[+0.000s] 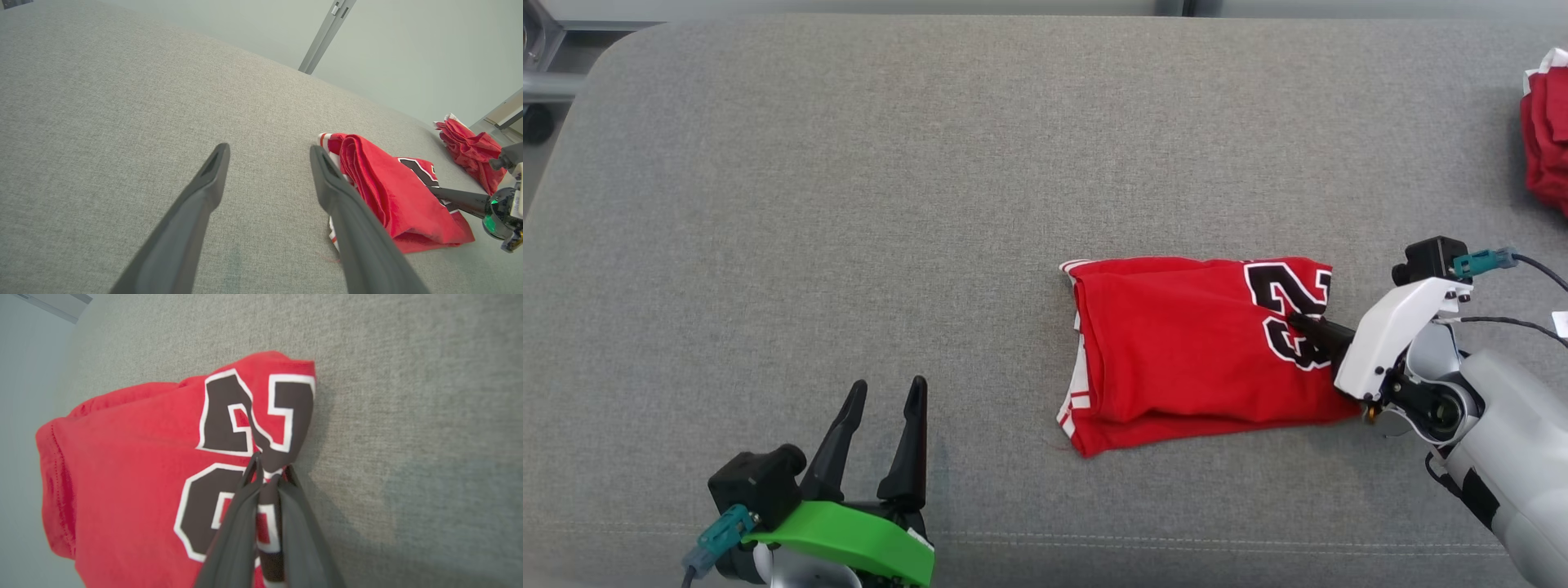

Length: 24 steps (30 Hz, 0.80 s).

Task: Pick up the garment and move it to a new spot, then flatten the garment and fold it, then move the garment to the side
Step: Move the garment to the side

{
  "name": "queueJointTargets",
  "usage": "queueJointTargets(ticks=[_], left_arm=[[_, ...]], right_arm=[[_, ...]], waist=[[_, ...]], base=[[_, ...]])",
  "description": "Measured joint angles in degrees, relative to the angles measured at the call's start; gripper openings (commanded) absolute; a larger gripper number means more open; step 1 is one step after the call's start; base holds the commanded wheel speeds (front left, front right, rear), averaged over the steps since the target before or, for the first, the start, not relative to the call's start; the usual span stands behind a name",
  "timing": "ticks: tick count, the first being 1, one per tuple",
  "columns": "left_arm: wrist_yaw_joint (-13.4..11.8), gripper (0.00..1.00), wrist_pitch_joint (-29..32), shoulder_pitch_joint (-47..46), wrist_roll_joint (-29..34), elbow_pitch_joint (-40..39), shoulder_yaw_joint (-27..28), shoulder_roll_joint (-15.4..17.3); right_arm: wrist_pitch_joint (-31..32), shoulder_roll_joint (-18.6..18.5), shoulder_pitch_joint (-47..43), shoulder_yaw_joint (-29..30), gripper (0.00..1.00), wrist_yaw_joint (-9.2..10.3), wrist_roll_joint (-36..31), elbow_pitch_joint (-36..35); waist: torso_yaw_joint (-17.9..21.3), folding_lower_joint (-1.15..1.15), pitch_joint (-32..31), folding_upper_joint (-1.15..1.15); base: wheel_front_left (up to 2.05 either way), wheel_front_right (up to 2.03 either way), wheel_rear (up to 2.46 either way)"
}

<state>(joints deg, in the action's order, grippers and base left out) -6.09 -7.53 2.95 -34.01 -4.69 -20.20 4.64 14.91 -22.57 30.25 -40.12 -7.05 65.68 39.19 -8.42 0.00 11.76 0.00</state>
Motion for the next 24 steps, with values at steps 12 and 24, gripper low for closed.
queueJointTargets(ticks=[12,24], left_arm=[[0.0,1.0,-0.1,0.0,0.1,0.2,1.4,0.0],[0.0,1.0,-0.1,-0.1,0.1,0.1,0.8,0.0]], right_arm=[[-1.9,-3.8,6.5,2.7,0.0,0.0,-0.2,-1.2],[-0.9,-10.3,15.8,4.0,0.0,1.23,-3.9,-1.7]], waist=[[2.2,0.0,-0.2,0.0],[3.9,0.0,0.3,0.0]], base=[[0.0,0.0,0.0],[0.0,0.0,0.0]])
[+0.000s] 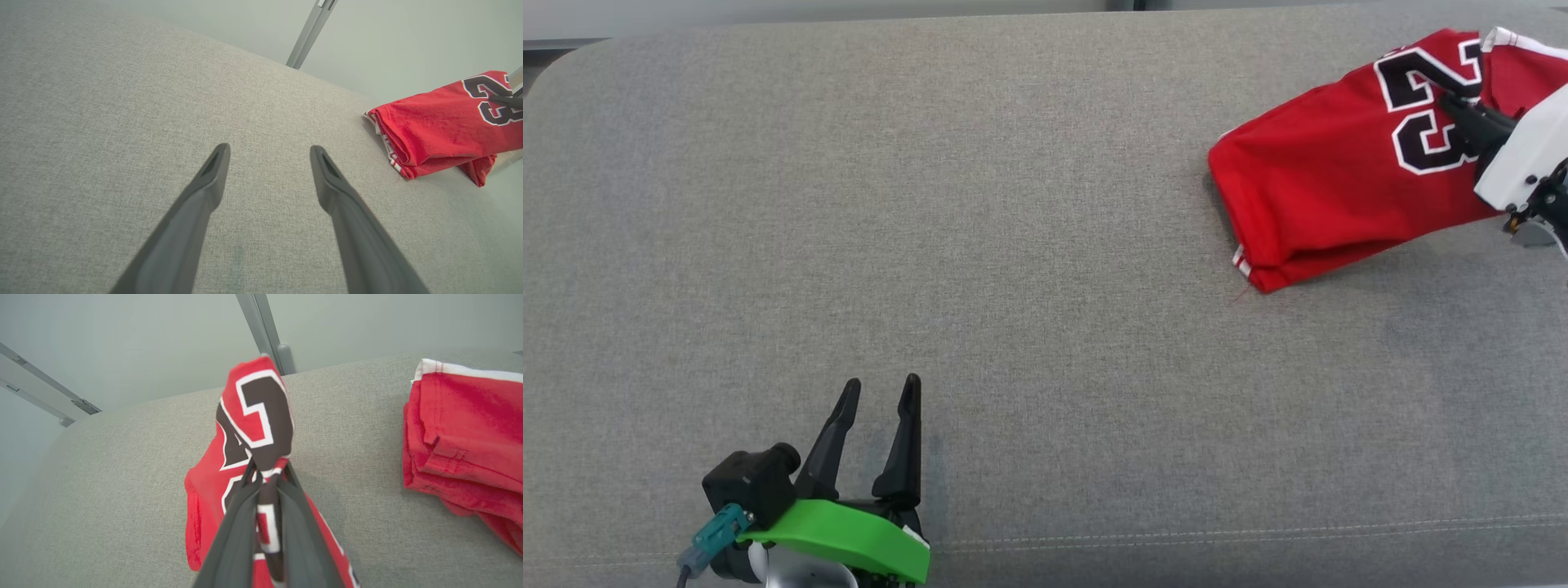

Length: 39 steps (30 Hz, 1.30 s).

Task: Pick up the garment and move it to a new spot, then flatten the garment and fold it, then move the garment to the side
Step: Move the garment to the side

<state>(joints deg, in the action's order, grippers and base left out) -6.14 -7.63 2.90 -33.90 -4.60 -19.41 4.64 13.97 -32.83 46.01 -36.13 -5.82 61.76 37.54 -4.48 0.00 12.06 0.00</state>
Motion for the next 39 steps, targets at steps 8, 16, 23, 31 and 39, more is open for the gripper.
queueJointTargets(ticks=[8,16,23,31,39], left_arm=[[0.0,1.0,0.0,-0.1,0.3,0.0,-0.7,0.0],[0.0,1.0,0.0,-0.3,0.3,0.0,-0.9,0.0],[0.0,1.0,0.1,-0.4,0.6,-0.1,-0.7,0.1],[0.0,1.0,1.1,-0.8,1.5,-1.4,-1.1,0.6],[0.0,1.0,1.7,-1.8,2.4,-2.2,-1.1,1.3]], right_arm=[[3.4,-0.8,4.9,-0.3,0.0,2.47,-1.8,0.0],[7.9,-3.4,8.6,-1.8,0.0,4.93,-3.8,0.4],[10.6,-5.5,12.2,-2.2,0.0,5.45,-5.6,0.3],[12.9,-7.9,16.0,-2.3,0.0,7.01,-7.0,0.3],[14.9,-11.9,20.0,-2.4,0.0,8.13,-9.9,1.0]], waist=[[-0.2,0.0,0.3,0.0],[-0.8,0.0,0.7,0.0],[-0.5,0.0,0.9,0.0],[0.3,0.0,2.5,0.0],[0.0,0.0,5.3,0.0]], base=[[0.0,0.0,0.0],[0.0,0.0,0.0],[0.0,0.0,0.0],[0.0,0.0,0.0],[0.0,0.0,0.0]])
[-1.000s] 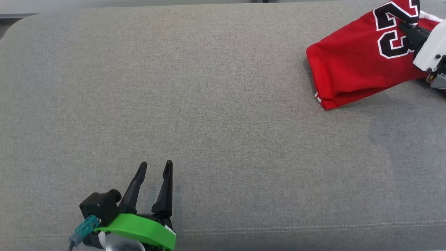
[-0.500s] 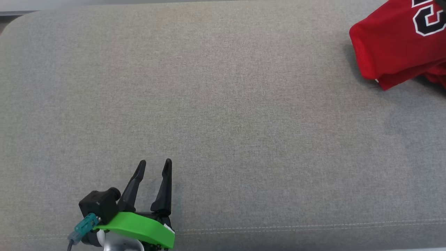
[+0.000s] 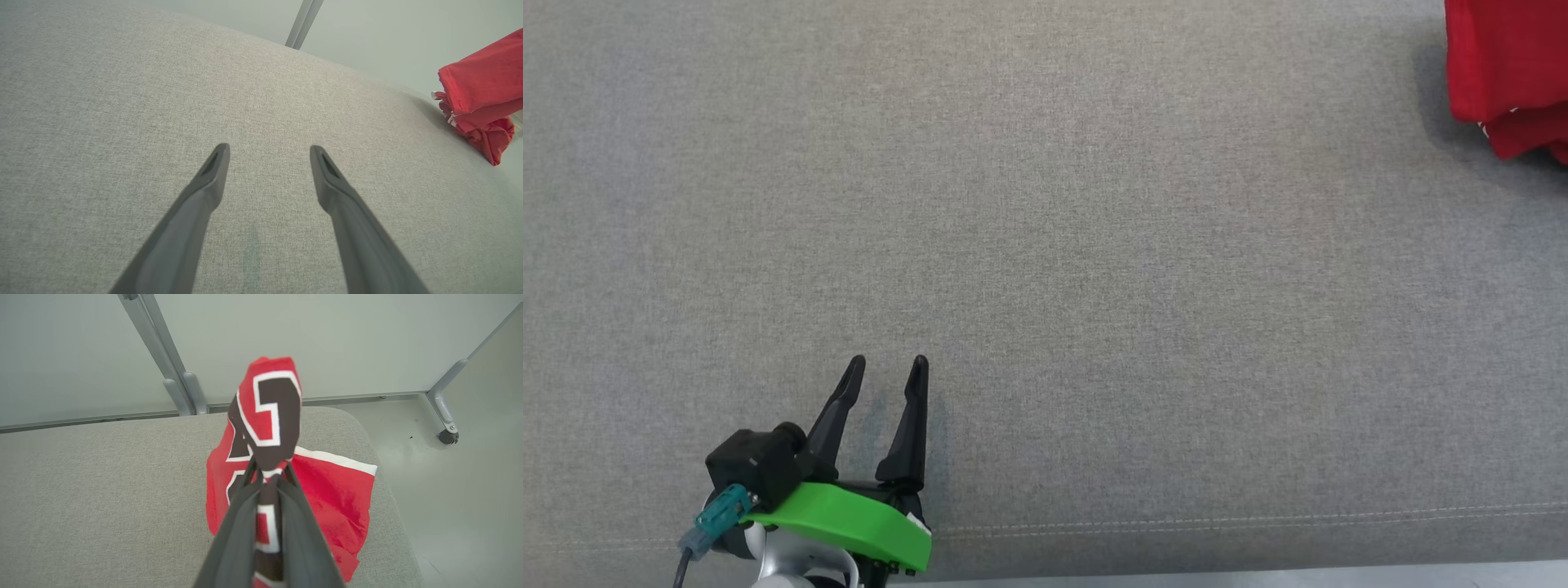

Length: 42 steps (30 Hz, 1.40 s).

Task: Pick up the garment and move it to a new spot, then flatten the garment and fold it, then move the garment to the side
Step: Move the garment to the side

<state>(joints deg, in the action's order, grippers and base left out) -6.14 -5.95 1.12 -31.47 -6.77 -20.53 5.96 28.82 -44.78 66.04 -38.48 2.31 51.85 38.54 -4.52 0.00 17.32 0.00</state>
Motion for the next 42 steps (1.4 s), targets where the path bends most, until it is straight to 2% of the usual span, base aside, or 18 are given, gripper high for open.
queueJointTargets(ticks=[10,14,21,22,24,25,28,29,30,31,35,42], left_arm=[[0.0,1.0,0.9,-1.3,0.6,-2.1,0.3,0.5],[0.0,1.0,1.2,-1.5,0.9,-3.3,0.6,0.8],[-0.2,1.0,2.2,-3.0,1.8,-4.7,0.8,1.3],[-0.3,1.0,2.4,-3.1,2.0,-4.8,0.8,1.4],[-0.5,1.0,2.4,-3.5,2.3,-4.9,0.9,1.8],[-0.5,1.0,2.4,-3.6,2.4,-5.1,1.0,2.0],[-0.5,1.0,2.9,-3.9,3.0,-5.4,1.3,2.1],[-0.5,1.0,2.9,-3.9,3.1,-5.6,1.6,2.2],[-0.5,1.0,2.9,-4.0,3.5,-5.8,2.2,2.5],[-0.5,1.0,2.9,-4.0,3.6,-5.9,2.4,2.7],[-0.5,1.0,3.5,-4.0,3.7,-6.3,2.6,2.9],[-0.5,1.0,3.9,-4.2,4.0,-6.9,3.0,3.1]], right_arm=[[0.1,-5.5,1.1,-3.2,0.0,1.85,-7.8,2.6],[-1.3,-8.1,1.8,-5.5,0.0,2.41,-13.2,2.8],[-5.0,-8.1,1.9,-5.4,0.0,3.9,-15.1,4.5],[-5.6,-8.1,1.9,-5.2,0.05,3.98,-15.2,4.9],[-6.5,-8.0,1.7,-5.4,0.38,4.34,-16.3,5.6],[-7.2,-7.9,1.5,-5.3,0.47,4.34,-16.8,6.1],[-8.3,-7.3,0.7,-4.5,0.49,4.58,-16.6,7.9],[-8.7,-6.9,0.3,-4.3,0.53,4.81,-16.6,8.4],[-9.5,-5.6,-0.2,-4.0,0.82,4.82,-16.6,9.3],[-10.0,-4.9,-0.4,-3.9,1.0,4.82,-16.6,9.7],[-12.1,-2.7,-0.8,-2.1,1.0,4.82,-16.1,11.8],[-16.0,-3.3,-0.8,-0.3,1.0,4.82,-19.3,17.9]], waist=[[-0.9,0.0,4.1,0.0],[-1.2,0.0,6.0,0.0],[-1.4,0.0,9.5,0.0],[-1.4,0.0,9.9,0.0],[-1.4,0.0,10.8,0.0],[-1.4,0.0,11.2,0.0],[-1.5,0.0,12.3,0.0],[-1.5,0.0,12.6,0.0],[-1.4,0.0,13.1,0.0],[-1.3,0.0,13.3,0.0],[-0.5,0.0,13.8,0.0],[1.3,0.0,14.3,0.0]], base=[[0.0,0.0,0.0],[0.0,0.0,0.0],[0.0,0.0,0.0],[0.0,0.0,0.0],[0.0,0.0,0.0],[0.0,0.0,0.0],[0.0,0.0,0.0],[0.0,0.0,0.0],[0.0,0.0,0.0],[0.0,0.0,0.0],[0.0,0.0,0.0],[0.0,0.0,0.0]])
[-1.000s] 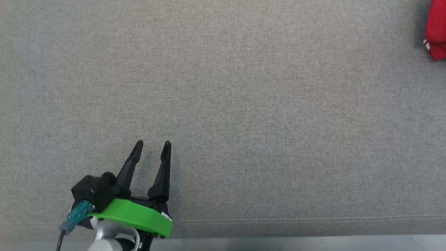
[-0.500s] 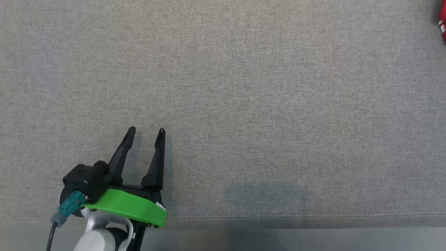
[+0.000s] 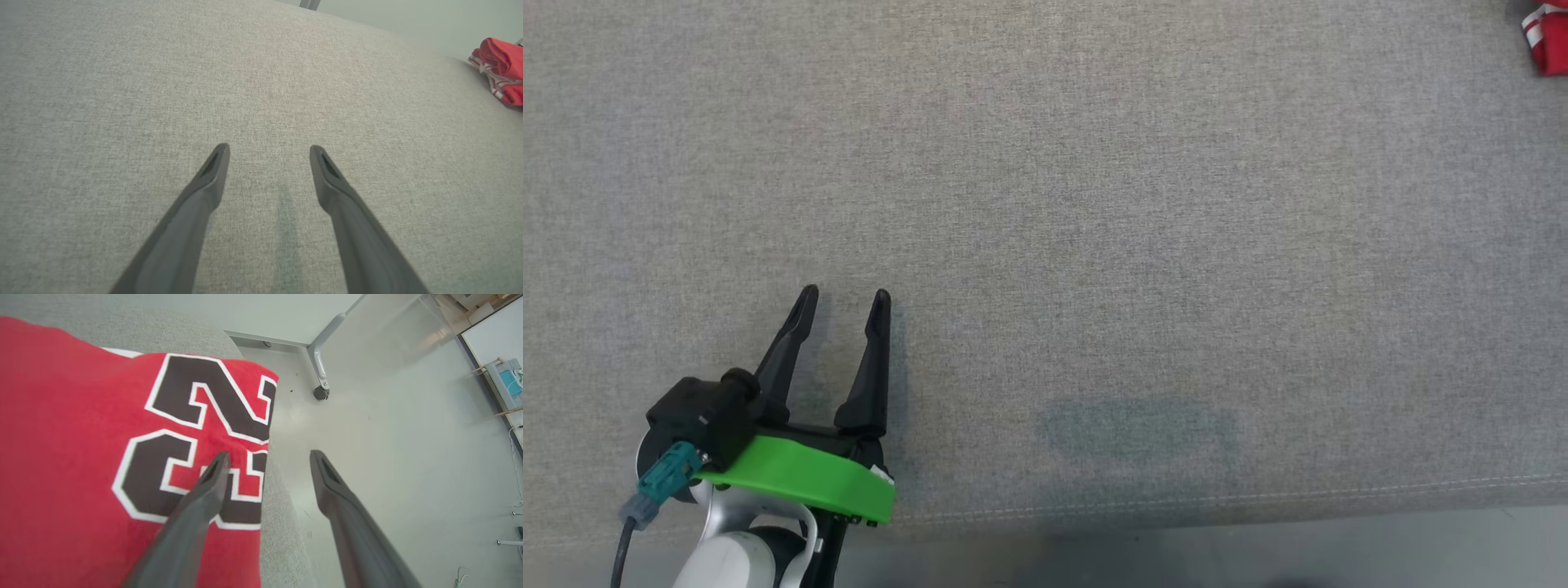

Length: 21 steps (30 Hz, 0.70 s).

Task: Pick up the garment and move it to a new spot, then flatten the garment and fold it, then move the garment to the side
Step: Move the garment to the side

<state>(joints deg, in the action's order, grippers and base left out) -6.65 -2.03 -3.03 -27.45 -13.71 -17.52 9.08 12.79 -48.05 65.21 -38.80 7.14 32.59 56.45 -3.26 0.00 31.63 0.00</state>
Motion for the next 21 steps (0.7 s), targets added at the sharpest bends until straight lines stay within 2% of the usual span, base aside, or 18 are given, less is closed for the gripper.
queueJointTargets(ticks=[4,12,21], left_arm=[[0.0,1.0,0.1,0.0,0.0,-0.1,0.1,0.0],[0.0,1.0,0.5,-0.5,0.2,0.1,0.3,0.0],[0.0,1.0,-0.1,-1.4,0.0,1.7,0.6,-0.3]], right_arm=[[-1.2,0.1,-0.1,1.1,1.0,0.0,-0.4,2.0],[-5.6,4.2,-1.9,2.9,1.0,0.0,0.2,5.3],[-13.8,6.4,0.0,3.6,1.0,0.0,0.1,3.3]], waist=[[0.7,0.0,0.0,0.0],[2.6,0.0,-0.8,0.0],[4.4,0.0,-4.0,0.0]], base=[[0.0,0.0,0.0],[0.0,0.0,0.0],[0.0,0.0,0.0]])
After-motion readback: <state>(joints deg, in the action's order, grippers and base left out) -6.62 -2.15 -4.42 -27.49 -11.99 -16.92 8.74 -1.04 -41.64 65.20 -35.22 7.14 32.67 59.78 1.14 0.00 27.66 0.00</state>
